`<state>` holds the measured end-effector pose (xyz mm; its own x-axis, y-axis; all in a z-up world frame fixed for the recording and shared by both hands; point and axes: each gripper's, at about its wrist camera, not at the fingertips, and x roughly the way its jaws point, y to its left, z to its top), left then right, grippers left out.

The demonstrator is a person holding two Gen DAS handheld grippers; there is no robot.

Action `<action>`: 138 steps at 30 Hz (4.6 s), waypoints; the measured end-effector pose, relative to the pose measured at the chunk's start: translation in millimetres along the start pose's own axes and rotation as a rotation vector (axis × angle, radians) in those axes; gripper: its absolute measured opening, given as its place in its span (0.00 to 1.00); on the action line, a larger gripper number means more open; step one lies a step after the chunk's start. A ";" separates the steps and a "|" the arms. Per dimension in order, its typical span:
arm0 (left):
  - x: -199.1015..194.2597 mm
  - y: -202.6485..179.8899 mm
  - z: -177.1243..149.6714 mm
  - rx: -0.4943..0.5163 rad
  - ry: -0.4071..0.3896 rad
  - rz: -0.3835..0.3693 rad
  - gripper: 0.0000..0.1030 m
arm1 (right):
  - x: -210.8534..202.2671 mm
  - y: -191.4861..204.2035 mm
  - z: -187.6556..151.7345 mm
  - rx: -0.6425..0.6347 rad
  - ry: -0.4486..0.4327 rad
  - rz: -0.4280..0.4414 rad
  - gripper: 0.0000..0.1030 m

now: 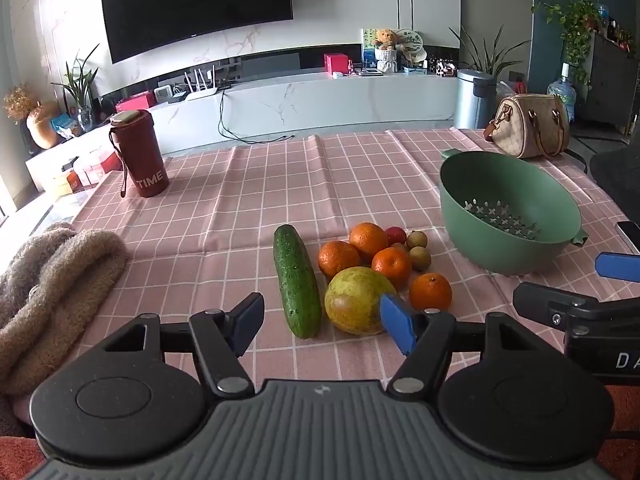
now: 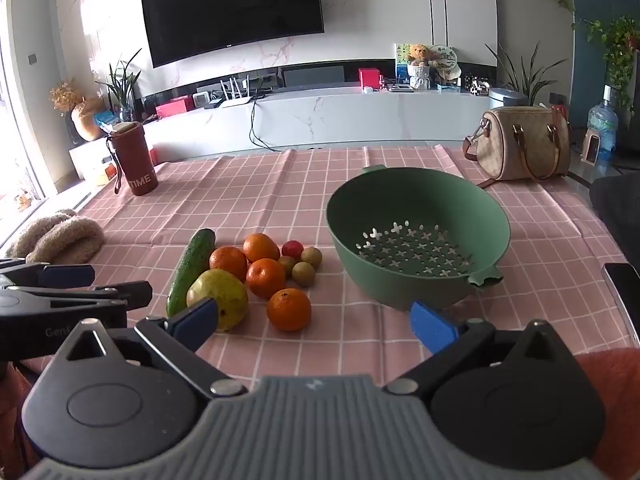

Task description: Organize fruits

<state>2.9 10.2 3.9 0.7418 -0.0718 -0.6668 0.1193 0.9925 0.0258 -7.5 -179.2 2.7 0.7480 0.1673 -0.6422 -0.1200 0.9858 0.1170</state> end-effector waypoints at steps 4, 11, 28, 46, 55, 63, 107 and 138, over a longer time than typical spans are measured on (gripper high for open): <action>5.7 -9.5 1.5 0.036 0.016 0.039 0.73 | -0.5 -0.2 -0.6 0.000 -0.008 0.004 0.96; 2.9 -5.7 2.0 0.023 0.000 0.037 0.73 | 0.9 0.8 -4.2 0.002 -0.012 -0.003 0.96; 3.8 -3.2 4.2 0.011 0.003 0.032 0.73 | 1.4 -0.2 -0.1 0.003 -0.006 -0.004 0.96; 7.6 -4.8 1.3 0.016 0.025 0.033 0.73 | 4.7 -2.2 0.5 0.012 0.009 -0.015 0.96; 8.2 -4.0 1.9 0.013 0.025 0.032 0.73 | 5.8 -1.5 0.1 0.011 0.014 -0.024 0.96; 7.7 -4.0 2.3 0.011 0.023 0.031 0.73 | 6.6 -2.0 -0.2 0.014 0.015 -0.025 0.96; 66.0 43.4 22.9 -0.111 0.170 -0.101 0.44 | 61.2 33.9 12.6 -0.035 0.129 0.139 0.71; 124.1 71.7 14.5 -0.197 0.306 -0.153 0.39 | 141.5 65.1 14.4 -0.049 0.255 0.249 0.59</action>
<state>113.1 71.0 -66.2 0.4903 -0.2174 -0.8440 0.0622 0.9747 -0.2149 100.0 -91.4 -69.6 0.5055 0.3940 -0.7676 -0.3139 0.9127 0.2617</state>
